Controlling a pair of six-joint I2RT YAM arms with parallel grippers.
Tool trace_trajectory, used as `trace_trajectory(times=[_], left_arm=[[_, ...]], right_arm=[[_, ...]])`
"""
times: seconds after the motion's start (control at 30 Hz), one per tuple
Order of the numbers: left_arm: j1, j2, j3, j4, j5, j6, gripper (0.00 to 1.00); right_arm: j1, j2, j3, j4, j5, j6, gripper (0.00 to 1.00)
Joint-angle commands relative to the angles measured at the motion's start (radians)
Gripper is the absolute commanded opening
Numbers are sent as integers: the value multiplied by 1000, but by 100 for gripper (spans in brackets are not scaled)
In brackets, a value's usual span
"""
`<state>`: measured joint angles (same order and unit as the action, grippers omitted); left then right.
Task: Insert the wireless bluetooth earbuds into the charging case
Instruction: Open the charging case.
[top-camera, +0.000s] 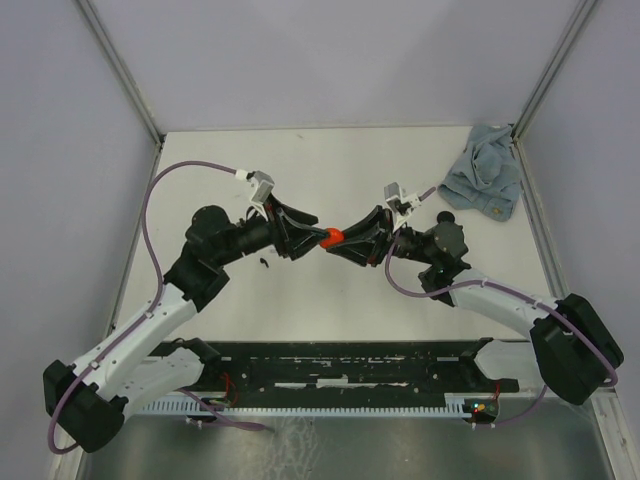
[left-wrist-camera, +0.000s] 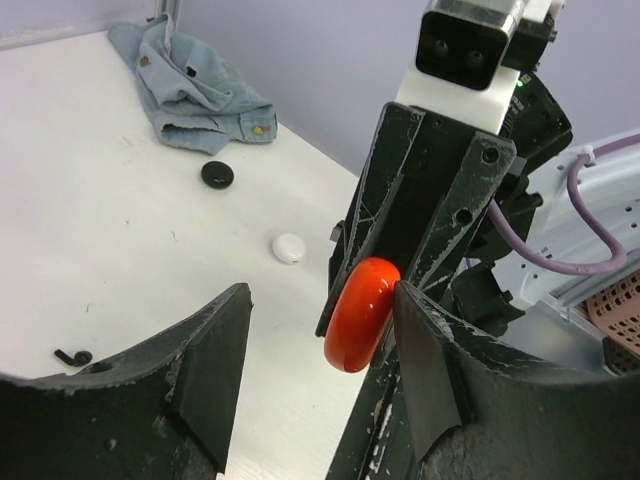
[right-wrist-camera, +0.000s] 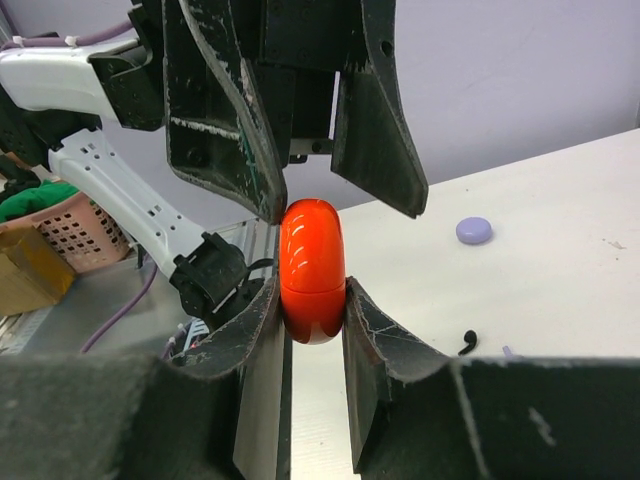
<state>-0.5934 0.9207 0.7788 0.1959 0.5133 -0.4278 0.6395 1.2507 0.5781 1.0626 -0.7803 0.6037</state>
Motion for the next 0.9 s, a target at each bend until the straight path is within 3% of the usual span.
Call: trace_trajectory(times=[0.0,0.2,0.87], left_arm=[[0,9,66,-28,-63,31,66],[-1,32,74,-55,-76,34,66],[0,36,21,-6,117,40,71]], right_arm=[[0,-33,11,11,-30,-43,11],[3,-59,11,-29,-30,-76,11],[2,-60,29,-80,10,-87,10]])
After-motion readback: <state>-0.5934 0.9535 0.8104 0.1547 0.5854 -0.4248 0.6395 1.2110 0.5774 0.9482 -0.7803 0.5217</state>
